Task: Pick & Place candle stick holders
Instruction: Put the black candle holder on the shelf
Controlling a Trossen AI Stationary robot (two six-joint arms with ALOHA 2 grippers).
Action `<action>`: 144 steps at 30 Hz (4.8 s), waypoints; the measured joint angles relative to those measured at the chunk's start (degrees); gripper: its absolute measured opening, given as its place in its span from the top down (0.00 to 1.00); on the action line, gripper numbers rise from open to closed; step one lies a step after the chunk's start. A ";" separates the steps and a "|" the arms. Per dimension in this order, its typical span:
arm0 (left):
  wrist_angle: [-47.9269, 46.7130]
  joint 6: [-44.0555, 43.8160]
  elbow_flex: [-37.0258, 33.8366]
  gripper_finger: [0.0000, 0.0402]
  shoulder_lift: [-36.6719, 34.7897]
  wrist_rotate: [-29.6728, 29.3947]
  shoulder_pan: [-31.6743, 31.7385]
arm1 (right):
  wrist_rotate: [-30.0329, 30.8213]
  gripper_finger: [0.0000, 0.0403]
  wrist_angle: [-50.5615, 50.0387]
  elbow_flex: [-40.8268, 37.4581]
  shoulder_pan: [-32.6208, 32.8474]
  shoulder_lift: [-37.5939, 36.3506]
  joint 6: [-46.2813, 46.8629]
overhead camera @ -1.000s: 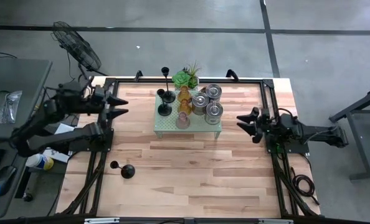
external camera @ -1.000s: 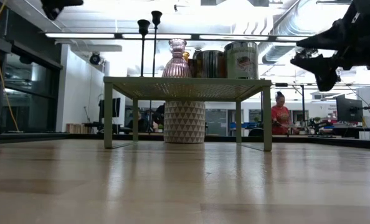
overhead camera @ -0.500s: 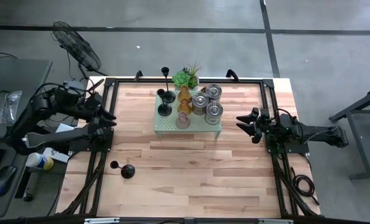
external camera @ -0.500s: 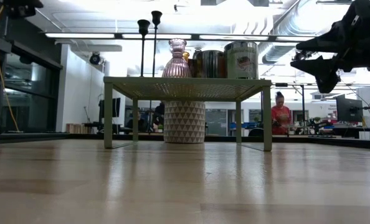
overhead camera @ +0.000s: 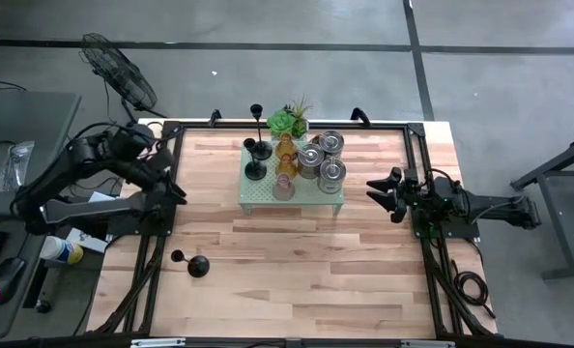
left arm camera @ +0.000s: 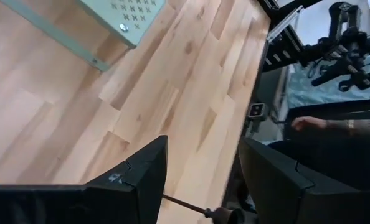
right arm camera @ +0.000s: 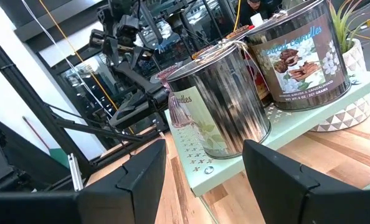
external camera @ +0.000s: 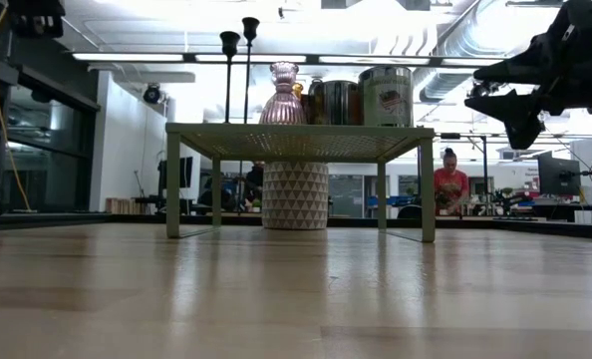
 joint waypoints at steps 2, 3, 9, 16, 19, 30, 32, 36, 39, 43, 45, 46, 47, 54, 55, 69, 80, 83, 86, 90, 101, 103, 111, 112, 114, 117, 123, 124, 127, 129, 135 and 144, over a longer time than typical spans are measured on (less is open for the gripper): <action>0.21 -1.68 0.00 0.51 1.13 1.31 0.00 | 0.00 0.49 0.00 0.00 0.00 0.00 0.00; 0.25 -2.68 0.00 0.51 1.63 2.00 0.00 | 0.00 0.49 0.00 0.00 0.00 0.00 -0.01; 0.20 -14.23 0.00 0.51 4.83 3.95 0.00 | 0.00 0.49 0.00 -0.02 0.00 0.00 -0.02; -5.40 -26.27 2.18 0.51 5.87 -0.03 -3.62 | 0.00 0.49 -0.02 -0.04 0.02 0.00 -0.02; -9.85 -31.72 6.59 0.51 7.51 -5.84 -9.19 | 0.00 0.49 -0.02 -0.04 0.00 0.00 -0.04; -14.58 -47.12 18.67 0.51 19.84 -18.94 -35.03 | -0.01 0.49 -0.01 -0.04 0.00 0.00 -0.04; -14.59 -47.22 18.60 0.51 22.44 -18.93 -39.54 | 0.00 0.49 0.00 -0.04 0.01 0.00 -0.04; -14.63 -46.45 18.56 0.51 26.81 -19.49 -47.86 | -0.01 0.49 -0.01 -0.04 0.02 0.02 -0.04; -14.64 -46.48 18.53 0.51 29.32 -19.85 -52.99 | -0.02 0.49 0.00 -0.04 0.02 0.02 -0.04; -14.61 -50.25 18.52 0.51 31.14 -20.08 -59.70 | -0.01 0.49 -0.01 -0.04 0.01 0.02 -0.04; -14.66 -52.83 18.49 0.51 31.44 -20.53 -62.36 | -0.02 0.49 0.00 -0.04 0.02 0.02 -0.04; -14.69 -54.07 18.49 0.51 31.45 -20.70 -63.41 | 0.00 0.49 -0.02 -0.04 0.00 0.02 -0.04; -14.67 -55.32 18.49 0.51 31.46 -20.86 -64.39 | -0.02 0.49 -0.02 -0.04 0.02 0.02 -0.04; -13.27 -59.65 18.49 0.51 31.63 -21.22 -69.95 | -0.02 0.49 -0.02 -0.04 0.02 0.02 -0.02; -12.54 -58.70 18.49 0.51 31.71 -21.28 -70.87 | 0.00 0.49 -0.02 -0.04 0.02 0.02 -0.04; -10.08 -44.57 18.49 0.47 31.88 -30.60 -79.23 | -0.01 0.49 -0.02 -0.04 0.01 0.02 -0.04; -13.11 -41.87 18.32 0.47 31.88 -34.33 -79.91 | -0.02 0.49 -0.02 -0.04 0.01 0.02 -0.02; -12.98 -42.24 17.33 0.43 31.86 -35.80 -79.90 | 0.00 0.49 -0.02 -0.02 0.02 0.02 -0.04; -12.69 -42.05 15.01 0.34 31.86 -35.77 -79.88 | -0.01 0.49 -0.02 -0.04 0.01 0.02 -0.04; -9.03 -40.09 11.69 0.25 31.90 -35.59 -79.86 | -0.01 0.49 -0.02 -0.04 0.01 0.02 -0.03; -6.35 -44.66 6.40 0.21 31.98 -41.34 -79.84 | 0.00 0.49 -0.02 -0.04 0.02 0.02 -0.02; -5.10 -48.16 5.70 0.21 31.97 -40.70 -79.84 | 0.00 0.49 -0.02 -0.02 0.02 0.02 -0.04; -4.68 -62.97 5.25 0.21 31.99 -40.77 -79.84 | -0.02 0.49 -0.02 -0.02 0.02 0.02 -0.04; -4.64 -64.41 5.25 0.21 32.00 -40.90 -79.84 | -0.02 0.49 -0.02 -0.03 0.02 0.02 -0.04; -4.69 -67.34 5.25 0.21 32.23 -41.39 -79.84 | -0.01 0.49 -0.02 -0.03 0.00 0.02 -0.03; -4.86 -72.90 5.25 0.21 32.25 -41.40 -79.84 | 0.00 0.49 -0.02 -0.02 0.00 0.02 -0.04; -4.84 -83.59 5.25 0.21 32.23 -41.40 -79.84 | -0.02 0.49 -0.02 -0.02 0.01 0.02 -0.04; -4.86 -85.62 5.25 0.21 32.23 -41.40 -79.84 | -0.02 0.49 -0.02 -0.03 0.00 0.02 -0.03; -4.90 -92.09 5.25 0.21 32.23 -41.40 -79.84 | -0.02 0.49 -0.02 -0.03 0.02 0.02 -0.03; -4.97 -96.90 5.25 0.21 32.23 -41.54 -79.84 | -0.02 0.49 -0.02 -0.02 0.00 0.02 -0.04; -4.93 -105.95 5.25 0.21 32.23 -42.09 -79.82 | -0.02 0.49 -0.02 -0.02 0.01 0.02 -0.02; -4.20 -108.01 5.25 0.30 32.23 -43.51 -79.82 | -0.01 0.49 -0.02 -0.04 0.00 0.02 -0.04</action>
